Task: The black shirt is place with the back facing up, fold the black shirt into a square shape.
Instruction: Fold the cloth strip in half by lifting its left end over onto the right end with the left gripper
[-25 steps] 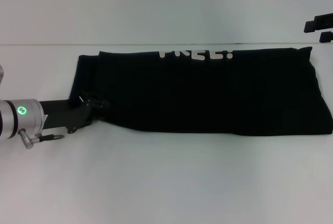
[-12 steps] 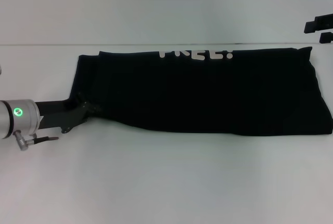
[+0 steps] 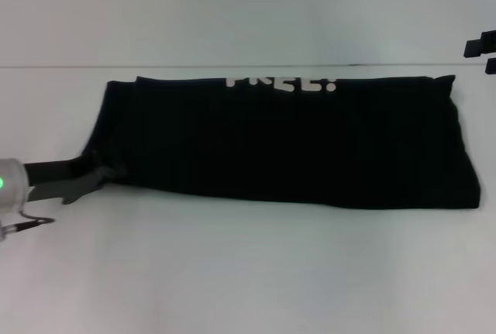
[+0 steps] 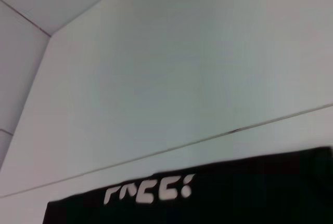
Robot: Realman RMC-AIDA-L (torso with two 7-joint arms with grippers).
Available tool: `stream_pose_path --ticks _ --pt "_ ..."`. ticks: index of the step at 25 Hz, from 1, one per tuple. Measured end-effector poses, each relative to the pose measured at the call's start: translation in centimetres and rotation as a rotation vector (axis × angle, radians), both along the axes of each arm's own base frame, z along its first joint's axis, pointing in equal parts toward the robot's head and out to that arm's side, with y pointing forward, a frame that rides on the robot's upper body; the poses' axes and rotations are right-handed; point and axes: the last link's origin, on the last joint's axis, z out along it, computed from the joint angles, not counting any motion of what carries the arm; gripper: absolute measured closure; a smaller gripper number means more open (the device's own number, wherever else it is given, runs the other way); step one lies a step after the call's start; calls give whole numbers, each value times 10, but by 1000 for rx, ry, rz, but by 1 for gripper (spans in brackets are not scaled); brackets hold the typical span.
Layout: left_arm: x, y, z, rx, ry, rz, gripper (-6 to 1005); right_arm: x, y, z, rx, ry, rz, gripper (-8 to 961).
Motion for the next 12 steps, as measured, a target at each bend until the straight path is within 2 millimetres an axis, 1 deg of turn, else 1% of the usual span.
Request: stream_pose_path --ticks 7,12 --pt "-21 -14 19 44 49 23 962 7 -3 5 23 23 -23 397" --pt "-29 -20 28 67 71 40 962 7 -5 8 14 24 -24 401"
